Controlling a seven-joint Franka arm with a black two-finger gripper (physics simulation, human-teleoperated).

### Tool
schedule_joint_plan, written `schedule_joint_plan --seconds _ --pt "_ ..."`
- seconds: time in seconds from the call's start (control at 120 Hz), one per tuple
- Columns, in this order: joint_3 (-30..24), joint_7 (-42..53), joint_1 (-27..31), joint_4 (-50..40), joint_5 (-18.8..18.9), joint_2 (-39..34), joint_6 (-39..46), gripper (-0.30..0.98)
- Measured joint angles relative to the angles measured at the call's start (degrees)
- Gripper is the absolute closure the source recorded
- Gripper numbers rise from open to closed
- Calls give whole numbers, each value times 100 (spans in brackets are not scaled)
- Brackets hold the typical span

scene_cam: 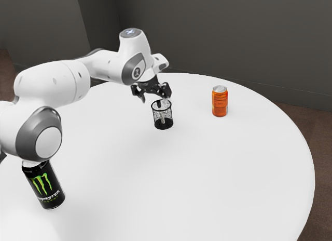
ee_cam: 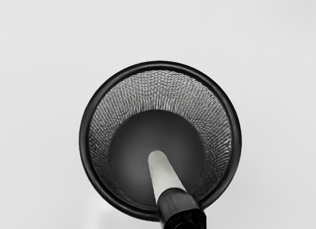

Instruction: Take the marker out of the pen holder and place it to the left of the pen holder.

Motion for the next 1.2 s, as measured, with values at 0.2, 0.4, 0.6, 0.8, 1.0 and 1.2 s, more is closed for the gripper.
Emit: schedule_joint_plan --seconds 0.2,0.4,0.6,0.8,1.0,1.2 --pt "-8 3 11 335 -17 299 74 0" --pt "-2 14 37 327 -37 367 153 0" --pt "-3 39 47 352 -42 406 394 3" --pt "-2 55 47 241 -135 343 505 33" --pt "13 56 47 14 -256 219 546 47" --pt "16 56 47 2 -256 191 562 68"
